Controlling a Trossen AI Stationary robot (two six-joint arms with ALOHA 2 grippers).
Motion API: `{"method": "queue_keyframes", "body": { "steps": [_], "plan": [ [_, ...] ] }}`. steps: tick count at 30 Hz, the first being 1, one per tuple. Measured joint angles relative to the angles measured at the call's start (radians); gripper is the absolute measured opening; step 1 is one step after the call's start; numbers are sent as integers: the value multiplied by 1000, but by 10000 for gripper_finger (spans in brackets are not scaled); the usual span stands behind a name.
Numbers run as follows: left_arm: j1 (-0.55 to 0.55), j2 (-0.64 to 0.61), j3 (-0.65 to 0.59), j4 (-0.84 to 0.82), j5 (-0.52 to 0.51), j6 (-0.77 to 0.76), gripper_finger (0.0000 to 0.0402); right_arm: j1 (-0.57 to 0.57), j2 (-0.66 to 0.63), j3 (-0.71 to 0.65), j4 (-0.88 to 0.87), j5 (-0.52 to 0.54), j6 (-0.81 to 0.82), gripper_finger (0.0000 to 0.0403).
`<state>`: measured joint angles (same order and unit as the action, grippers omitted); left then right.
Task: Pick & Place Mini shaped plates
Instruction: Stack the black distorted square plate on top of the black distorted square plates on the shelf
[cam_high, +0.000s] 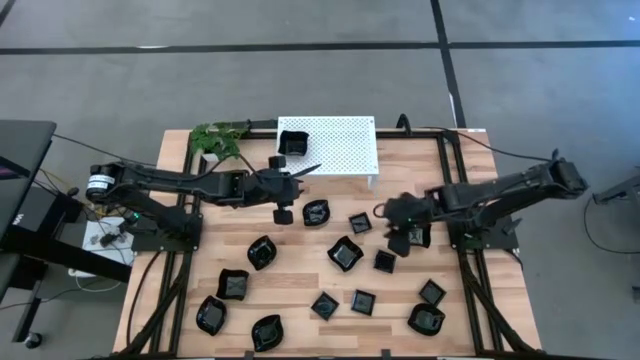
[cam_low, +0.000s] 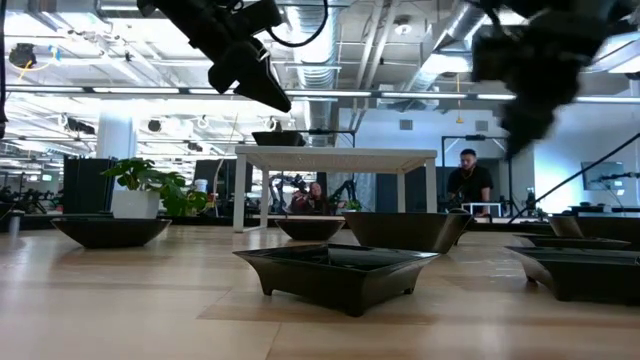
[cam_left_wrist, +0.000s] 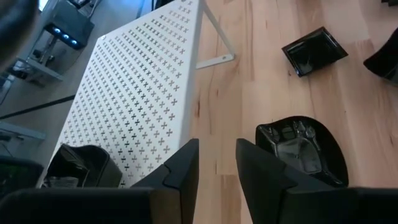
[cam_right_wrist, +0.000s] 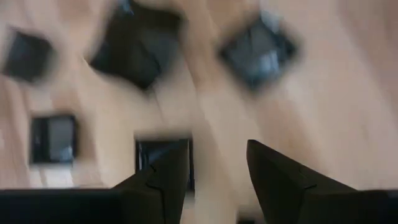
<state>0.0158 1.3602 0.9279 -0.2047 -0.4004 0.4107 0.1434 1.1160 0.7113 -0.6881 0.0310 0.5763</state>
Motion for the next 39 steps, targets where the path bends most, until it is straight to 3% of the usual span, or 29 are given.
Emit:
{"method": "queue_keyframes", "body": {
  "steps": [6, 14, 39],
  "plan": [
    [0, 0, 0, 3, 0, 0, 106, 106, 1, 0, -224, -38, 196, 158],
    [0, 0, -1, 3, 0, 0, 106, 221, 2, -40, -247, 17, 337, 156],
    [0, 0, -1, 4, 0, 0, 106, 240, 2, -229, -138, 102, 383, 139]
  ]
}}
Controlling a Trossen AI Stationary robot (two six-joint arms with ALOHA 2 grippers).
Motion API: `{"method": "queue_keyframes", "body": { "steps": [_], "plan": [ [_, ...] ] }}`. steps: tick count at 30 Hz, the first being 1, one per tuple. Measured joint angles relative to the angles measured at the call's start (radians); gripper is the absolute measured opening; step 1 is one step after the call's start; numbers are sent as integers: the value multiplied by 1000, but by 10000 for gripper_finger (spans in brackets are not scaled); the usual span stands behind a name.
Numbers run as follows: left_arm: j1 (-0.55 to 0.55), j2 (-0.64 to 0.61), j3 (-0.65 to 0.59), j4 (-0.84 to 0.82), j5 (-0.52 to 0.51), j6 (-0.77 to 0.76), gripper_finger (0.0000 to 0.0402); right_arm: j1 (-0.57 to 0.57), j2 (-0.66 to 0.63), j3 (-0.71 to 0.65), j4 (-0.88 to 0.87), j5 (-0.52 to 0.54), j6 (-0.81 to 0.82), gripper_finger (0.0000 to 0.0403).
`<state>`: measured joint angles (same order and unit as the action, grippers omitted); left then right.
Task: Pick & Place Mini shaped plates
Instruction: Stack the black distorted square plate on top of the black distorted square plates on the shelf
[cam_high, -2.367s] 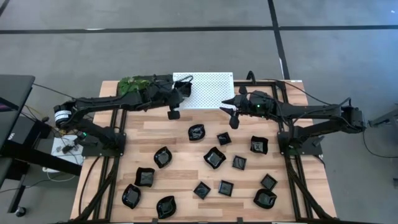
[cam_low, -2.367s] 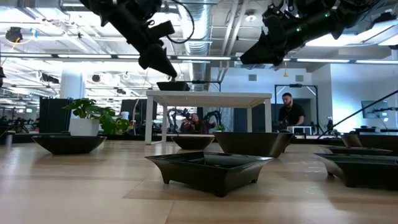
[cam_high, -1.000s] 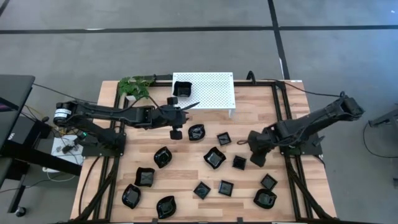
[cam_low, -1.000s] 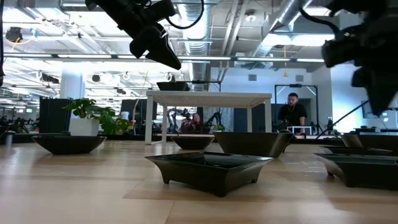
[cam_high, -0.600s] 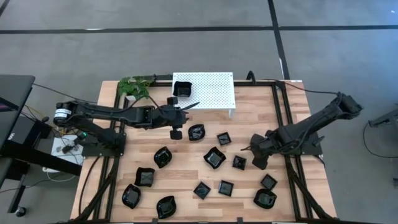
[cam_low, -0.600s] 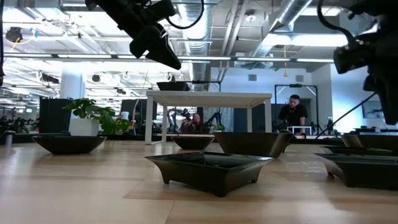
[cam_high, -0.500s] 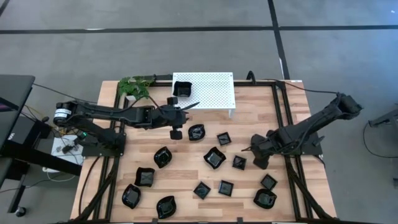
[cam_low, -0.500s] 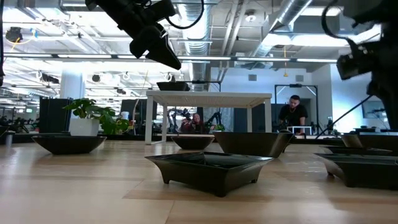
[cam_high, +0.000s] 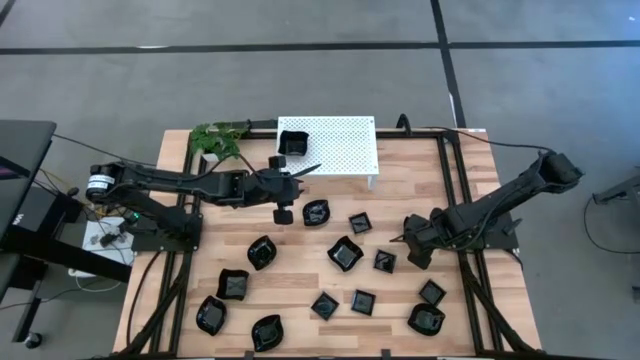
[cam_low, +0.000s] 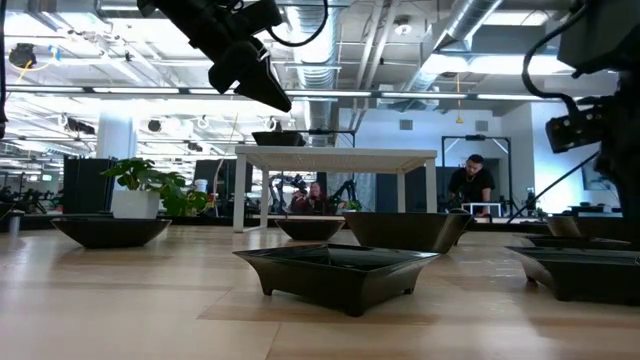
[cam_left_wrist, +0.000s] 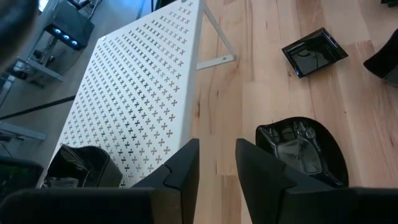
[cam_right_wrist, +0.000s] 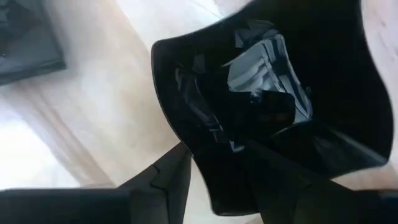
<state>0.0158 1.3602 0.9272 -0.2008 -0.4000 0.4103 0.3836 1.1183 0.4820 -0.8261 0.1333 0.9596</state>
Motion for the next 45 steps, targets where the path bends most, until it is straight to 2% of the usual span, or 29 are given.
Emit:
{"method": "queue_keyframes", "body": {
  "steps": [3, 8, 10, 15, 19, 23, 26, 33, 40, 45],
  "plan": [
    [0, 0, 0, 0, 0, 0, 106, 0, 0, 0, 6, -1, 1, 109],
    [-5, 0, 0, 5, 0, 0, 106, 0, 0, 11, 37, -17, 3, 27],
    [-9, 0, 0, 12, 10, 0, 106, 0, 0, 36, 51, -21, 3, 9],
    [-10, 0, 0, 52, 93, -1, 106, -14, 0, 137, 69, 7, -56, 17],
    [-11, 0, 0, 108, 251, -1, 106, -75, 0, 222, 127, 55, -181, 3],
    [-11, 0, 0, 158, 402, -1, 106, -160, 36, 290, 282, 75, -348, 7],
    [-11, 0, 0, 171, 436, -1, 106, -218, 132, 366, 337, 77, -466, 3],
    [-11, 0, 0, 172, 438, -25, 106, -295, 432, 640, 299, 47, -694, 4],
    [-11, 0, -55, 170, 508, -135, 106, -329, 673, 915, 121, 44, -708, 5],
    [-10, 1, -125, 175, 509, -164, 106, -334, 781, 1043, 71, 44, -760, 2]
  ]
}}
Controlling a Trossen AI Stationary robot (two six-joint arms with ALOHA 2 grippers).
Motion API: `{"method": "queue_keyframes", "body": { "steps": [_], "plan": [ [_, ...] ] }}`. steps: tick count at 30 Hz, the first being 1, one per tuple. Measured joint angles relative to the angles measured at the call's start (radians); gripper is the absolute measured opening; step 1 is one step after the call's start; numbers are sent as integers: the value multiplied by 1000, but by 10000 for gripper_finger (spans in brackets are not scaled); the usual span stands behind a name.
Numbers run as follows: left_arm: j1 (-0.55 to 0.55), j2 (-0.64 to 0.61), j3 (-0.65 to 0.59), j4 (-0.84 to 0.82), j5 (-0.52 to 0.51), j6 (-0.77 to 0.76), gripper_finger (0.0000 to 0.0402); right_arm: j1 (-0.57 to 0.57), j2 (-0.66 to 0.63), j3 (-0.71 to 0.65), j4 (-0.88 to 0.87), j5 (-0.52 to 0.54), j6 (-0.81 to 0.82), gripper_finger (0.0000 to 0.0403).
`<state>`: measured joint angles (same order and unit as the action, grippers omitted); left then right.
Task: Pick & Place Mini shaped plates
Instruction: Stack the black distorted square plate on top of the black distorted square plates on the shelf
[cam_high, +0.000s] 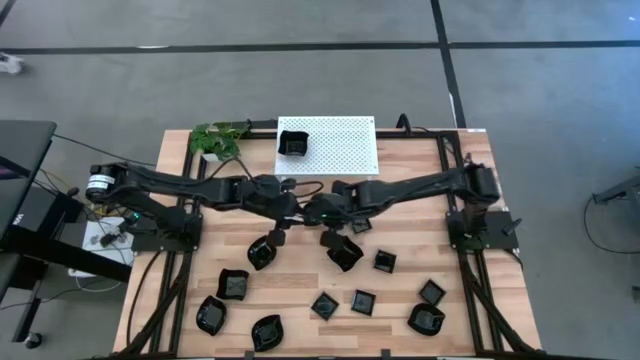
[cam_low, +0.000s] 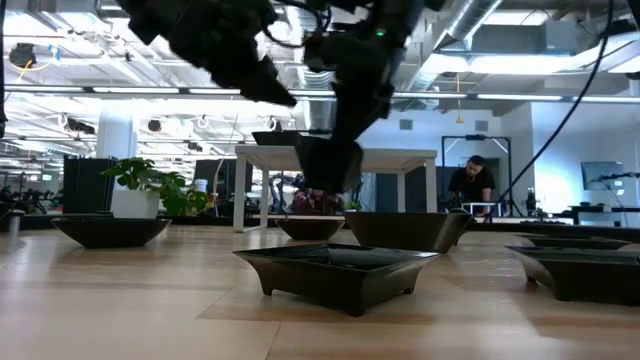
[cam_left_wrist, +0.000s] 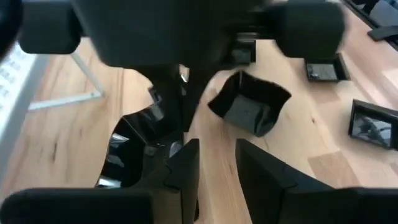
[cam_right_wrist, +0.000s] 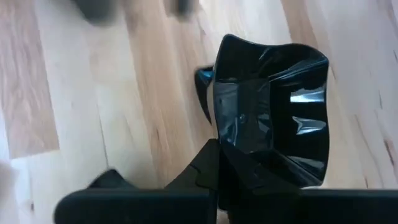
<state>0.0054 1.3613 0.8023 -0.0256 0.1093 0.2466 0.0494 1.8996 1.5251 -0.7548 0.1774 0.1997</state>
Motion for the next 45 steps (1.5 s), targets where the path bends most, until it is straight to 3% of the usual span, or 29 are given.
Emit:
{"method": "queue_keyframes", "body": {
  "steps": [9, 35, 45],
  "plan": [
    [0, 0, -93, 44, -56, -28, 106, 0, 86, 138, -28, 4, -83, 2],
    [1, 0, -117, 141, -112, -19, 106, 11, 68, 144, -33, -23, -131, 1],
    [1, -2, -115, 128, -71, -69, 106, 15, 69, 142, -1, -22, -150, 1]
  ]
}}
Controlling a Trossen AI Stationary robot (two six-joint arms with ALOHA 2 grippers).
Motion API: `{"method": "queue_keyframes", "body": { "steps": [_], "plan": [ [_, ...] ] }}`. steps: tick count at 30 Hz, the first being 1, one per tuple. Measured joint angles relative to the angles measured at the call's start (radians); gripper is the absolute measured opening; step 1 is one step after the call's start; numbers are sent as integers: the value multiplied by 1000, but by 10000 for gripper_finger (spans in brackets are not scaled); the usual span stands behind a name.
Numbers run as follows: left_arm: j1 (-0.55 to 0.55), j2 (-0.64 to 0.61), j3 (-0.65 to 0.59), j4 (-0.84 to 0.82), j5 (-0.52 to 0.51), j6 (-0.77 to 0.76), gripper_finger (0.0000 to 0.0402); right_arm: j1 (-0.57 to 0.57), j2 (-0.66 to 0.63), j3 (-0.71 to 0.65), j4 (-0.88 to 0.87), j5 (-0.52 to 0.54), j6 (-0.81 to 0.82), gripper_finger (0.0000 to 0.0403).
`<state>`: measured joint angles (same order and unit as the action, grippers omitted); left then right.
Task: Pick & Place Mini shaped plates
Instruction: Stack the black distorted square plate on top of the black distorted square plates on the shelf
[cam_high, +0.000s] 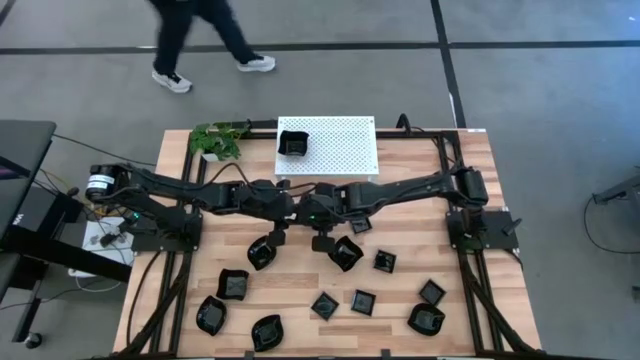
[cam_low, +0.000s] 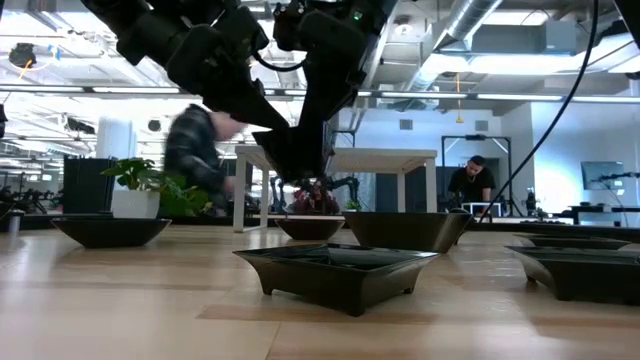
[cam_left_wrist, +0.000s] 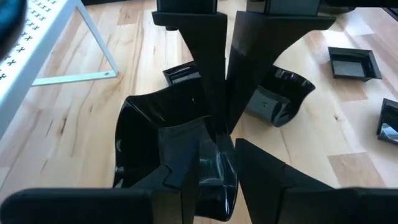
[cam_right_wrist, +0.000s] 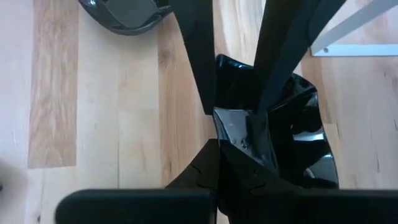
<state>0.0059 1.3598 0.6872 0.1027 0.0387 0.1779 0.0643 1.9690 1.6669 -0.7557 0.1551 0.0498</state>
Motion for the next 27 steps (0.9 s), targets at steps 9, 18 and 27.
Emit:
{"method": "queue_keyframes", "body": {
  "steps": [9, 18, 27],
  "plan": [
    [-6, 2, -1, -15, 3, -4, 106, 3, -1, 1, 12, 62, -7, 1],
    [-5, 2, 0, -22, -1, 0, 98, 8, -1, 1, 46, 62, -31, 1],
    [-5, 2, 0, -20, -4, 0, 8, 7, -1, 1, 46, 54, -68, 19]
  ]
}}
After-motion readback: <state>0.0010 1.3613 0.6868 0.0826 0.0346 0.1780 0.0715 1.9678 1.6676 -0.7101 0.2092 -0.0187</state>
